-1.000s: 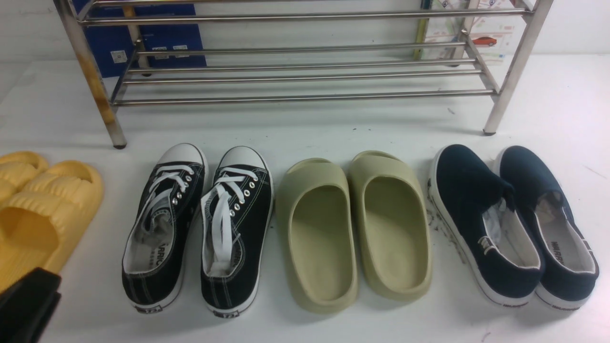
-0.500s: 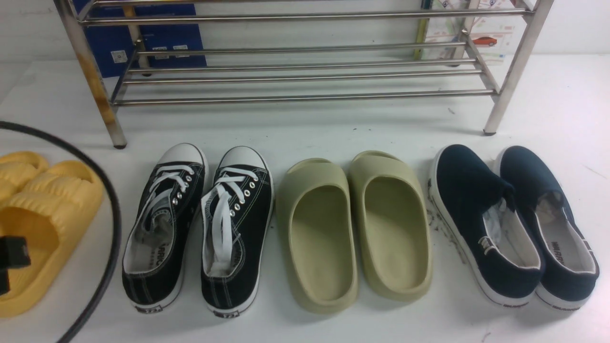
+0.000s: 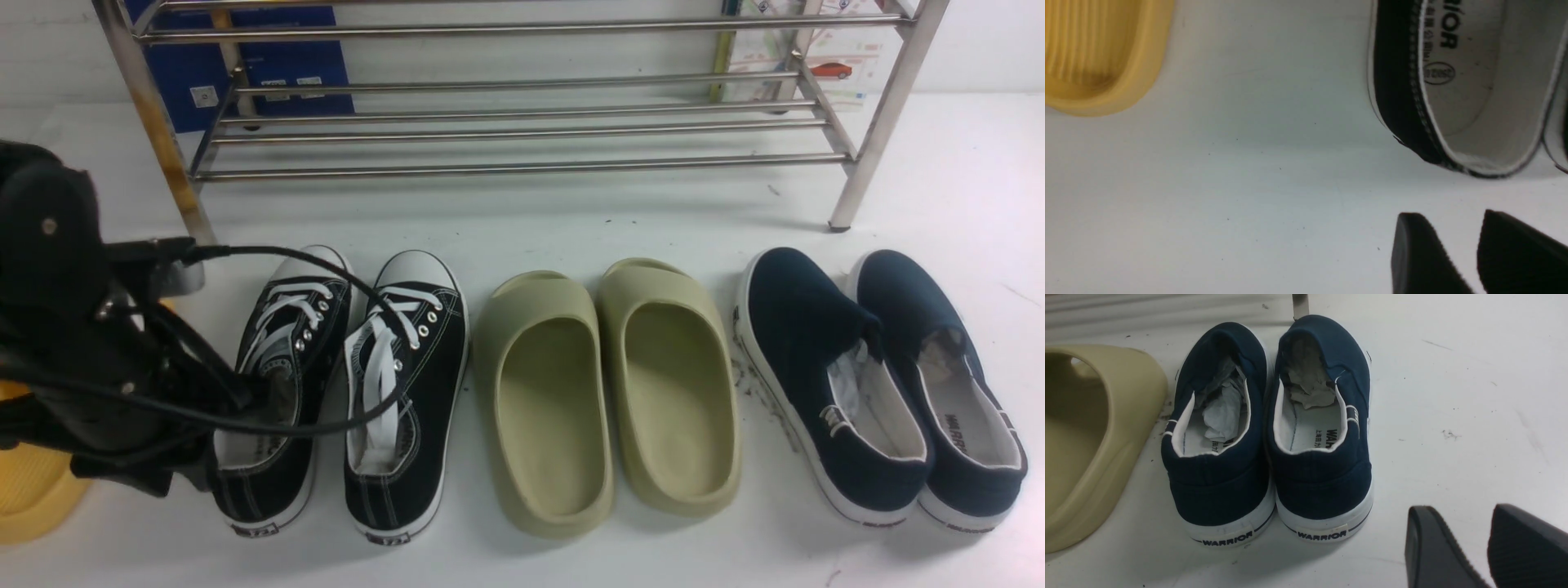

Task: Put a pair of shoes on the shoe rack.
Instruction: Use the left arm to grab the shoe closest to it

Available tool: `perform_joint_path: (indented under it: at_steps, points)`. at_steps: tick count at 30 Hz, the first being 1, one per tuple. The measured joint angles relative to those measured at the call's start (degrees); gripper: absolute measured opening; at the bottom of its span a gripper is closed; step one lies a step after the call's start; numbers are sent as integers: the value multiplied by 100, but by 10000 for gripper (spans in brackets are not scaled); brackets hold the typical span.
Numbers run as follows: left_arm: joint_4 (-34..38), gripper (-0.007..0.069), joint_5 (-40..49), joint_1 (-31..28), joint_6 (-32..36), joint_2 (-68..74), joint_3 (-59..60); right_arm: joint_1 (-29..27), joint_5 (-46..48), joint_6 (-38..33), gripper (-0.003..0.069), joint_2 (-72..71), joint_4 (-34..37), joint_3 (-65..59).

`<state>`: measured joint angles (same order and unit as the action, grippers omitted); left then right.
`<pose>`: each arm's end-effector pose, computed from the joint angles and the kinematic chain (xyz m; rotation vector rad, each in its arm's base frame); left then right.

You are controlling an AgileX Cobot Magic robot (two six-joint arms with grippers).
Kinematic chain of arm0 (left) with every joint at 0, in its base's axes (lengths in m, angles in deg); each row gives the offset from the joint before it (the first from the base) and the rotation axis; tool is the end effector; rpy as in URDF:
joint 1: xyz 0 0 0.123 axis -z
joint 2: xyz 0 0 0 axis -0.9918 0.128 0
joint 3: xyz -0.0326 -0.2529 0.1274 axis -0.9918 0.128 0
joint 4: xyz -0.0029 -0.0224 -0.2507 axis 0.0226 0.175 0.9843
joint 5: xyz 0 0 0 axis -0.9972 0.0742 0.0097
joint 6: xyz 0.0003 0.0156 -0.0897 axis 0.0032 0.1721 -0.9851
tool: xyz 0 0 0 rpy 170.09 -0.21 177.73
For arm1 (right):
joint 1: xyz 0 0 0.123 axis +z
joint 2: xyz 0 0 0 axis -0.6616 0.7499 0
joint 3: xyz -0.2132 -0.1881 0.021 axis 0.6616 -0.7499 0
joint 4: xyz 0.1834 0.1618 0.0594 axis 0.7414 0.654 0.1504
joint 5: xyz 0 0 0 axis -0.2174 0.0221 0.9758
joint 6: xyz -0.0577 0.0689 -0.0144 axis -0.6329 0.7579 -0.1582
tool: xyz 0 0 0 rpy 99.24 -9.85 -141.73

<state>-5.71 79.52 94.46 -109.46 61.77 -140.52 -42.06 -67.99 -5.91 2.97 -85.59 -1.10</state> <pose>0.2430 -0.0473 0.2470 -0.2216 2.9694 -0.0104 0.0521 -0.0034 0.1736 0.1687 1.8639 0.0637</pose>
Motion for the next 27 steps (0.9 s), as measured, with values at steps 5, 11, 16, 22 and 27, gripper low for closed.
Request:
perform_joint_path:
  at_steps: [5,11,16,22,27]
  points:
    - [-223,419,-79,-14,-142,578,-362,0,0,0,246,0,0,0]
    - [-199,422,-465,-190,-200,999,-678,0,0,0,246,0,0,0]
    - [-42,328,-541,-234,-86,1413,-723,0,0,0,246,0,0,0]
    - [50,190,-557,-234,163,1743,-750,0,0,0,246,0,0,0]
    - [-108,19,-481,-234,185,1723,-805,0,0,0,246,0,0,0]
